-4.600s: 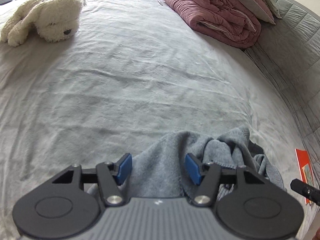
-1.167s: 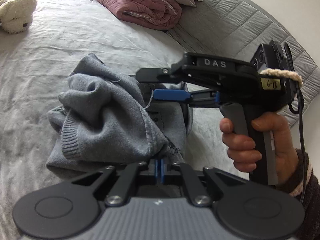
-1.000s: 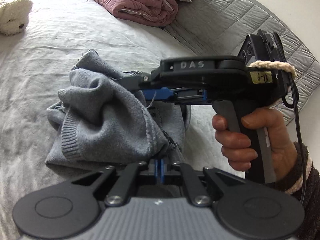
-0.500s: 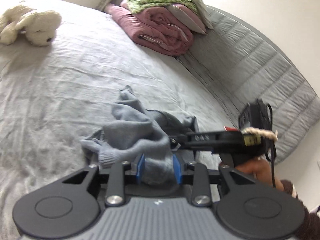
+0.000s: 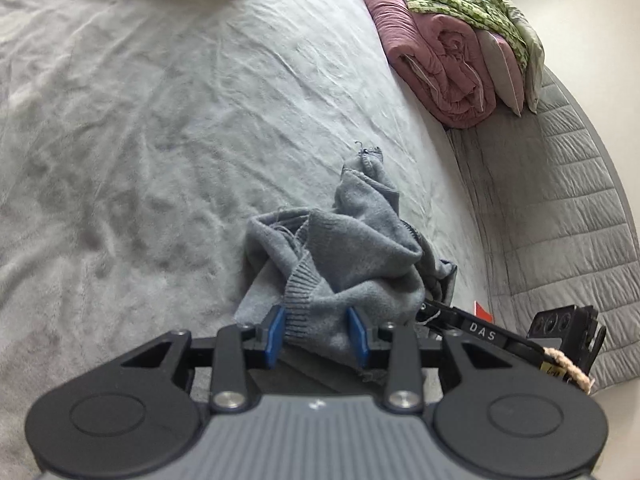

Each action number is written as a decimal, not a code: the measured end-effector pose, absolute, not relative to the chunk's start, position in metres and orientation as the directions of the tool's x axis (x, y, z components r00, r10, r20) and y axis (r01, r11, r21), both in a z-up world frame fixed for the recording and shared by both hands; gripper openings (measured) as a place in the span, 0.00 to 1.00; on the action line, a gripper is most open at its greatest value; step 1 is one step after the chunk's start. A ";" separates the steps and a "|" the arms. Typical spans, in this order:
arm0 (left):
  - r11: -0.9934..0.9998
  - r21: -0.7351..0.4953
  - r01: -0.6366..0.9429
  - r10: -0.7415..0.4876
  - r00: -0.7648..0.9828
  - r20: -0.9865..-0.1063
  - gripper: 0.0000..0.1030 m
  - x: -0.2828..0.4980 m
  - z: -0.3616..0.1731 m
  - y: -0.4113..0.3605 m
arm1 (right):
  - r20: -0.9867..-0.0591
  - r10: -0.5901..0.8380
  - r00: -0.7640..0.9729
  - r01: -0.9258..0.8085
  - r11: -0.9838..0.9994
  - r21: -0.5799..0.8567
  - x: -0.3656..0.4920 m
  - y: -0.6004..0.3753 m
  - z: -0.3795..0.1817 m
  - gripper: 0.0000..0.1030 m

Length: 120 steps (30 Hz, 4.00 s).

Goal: Fold clothes

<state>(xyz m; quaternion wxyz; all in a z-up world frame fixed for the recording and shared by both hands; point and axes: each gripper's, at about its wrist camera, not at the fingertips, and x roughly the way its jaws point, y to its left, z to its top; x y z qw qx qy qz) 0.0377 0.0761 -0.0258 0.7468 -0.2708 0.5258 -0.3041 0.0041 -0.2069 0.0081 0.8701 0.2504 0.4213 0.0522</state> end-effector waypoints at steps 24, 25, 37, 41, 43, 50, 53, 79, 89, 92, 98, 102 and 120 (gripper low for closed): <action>0.945 -0.327 0.002 -0.236 0.695 -0.679 0.08 0.052 0.017 0.125 | -0.671 -0.028 0.741 0.212 0.958 0.194 -0.002 -0.231 0.025 0.60; 0.946 -0.323 -0.006 -0.227 0.700 -0.677 0.08 0.052 0.017 0.126 | -0.674 -0.032 0.738 0.209 0.960 0.184 -0.001 -0.230 0.023 0.60; 0.974 -0.226 -0.016 -0.169 0.614 -0.771 0.12 0.063 0.006 0.140 | -0.688 -0.060 0.723 0.219 0.965 0.146 0.002 -0.228 0.018 0.61; 0.944 -0.323 -0.064 -0.223 0.600 -0.768 0.27 0.068 -0.004 0.150 | -0.690 -0.061 0.721 0.222 0.964 0.147 0.002 -0.227 0.017 0.61; 0.928 -0.364 -0.076 -0.244 0.613 -0.751 0.33 0.071 -0.005 0.155 | -0.692 -0.061 0.720 0.224 0.963 0.147 0.002 -0.227 0.017 0.62; 0.887 -0.447 -0.111 -0.291 0.619 -0.730 0.44 0.086 -0.015 0.162 | -0.699 -0.060 0.713 0.217 0.967 0.137 0.003 -0.225 0.015 0.63; 0.888 -0.446 -0.108 -0.293 0.615 -0.732 0.45 0.093 -0.021 0.159 | -0.688 -0.065 0.723 0.220 0.965 0.140 0.004 -0.226 0.017 0.63; 0.913 -0.405 -0.044 -0.287 0.637 -0.716 0.05 0.102 -0.047 0.131 | -0.681 -0.077 0.728 0.210 0.971 0.116 0.005 -0.220 0.007 0.64; 0.961 -0.267 -0.075 -0.141 0.697 -0.703 0.02 0.112 -0.024 0.131 | -0.635 -0.066 0.770 0.220 0.961 0.167 0.024 -0.231 0.003 0.61; 0.968 -0.235 -0.084 -0.103 0.723 -0.683 0.02 0.121 -0.016 0.136 | -0.619 -0.063 0.783 0.212 0.962 0.170 0.034 -0.231 0.004 0.31; 0.984 -0.155 -0.085 -0.033 0.772 -0.635 0.02 0.137 -0.004 0.141 | -0.626 -0.111 0.772 0.226 0.968 0.107 0.059 -0.227 0.003 0.05; 0.993 -0.078 -0.091 0.027 0.806 -0.592 0.02 0.149 0.003 0.140 | -0.594 -0.158 0.789 0.264 0.960 0.095 0.076 -0.233 0.015 0.04; 0.985 0.081 -0.153 0.173 0.839 -0.516 0.02 0.192 -0.008 0.139 | -0.518 -0.216 0.827 0.260 0.965 0.013 0.155 -0.231 0.038 0.00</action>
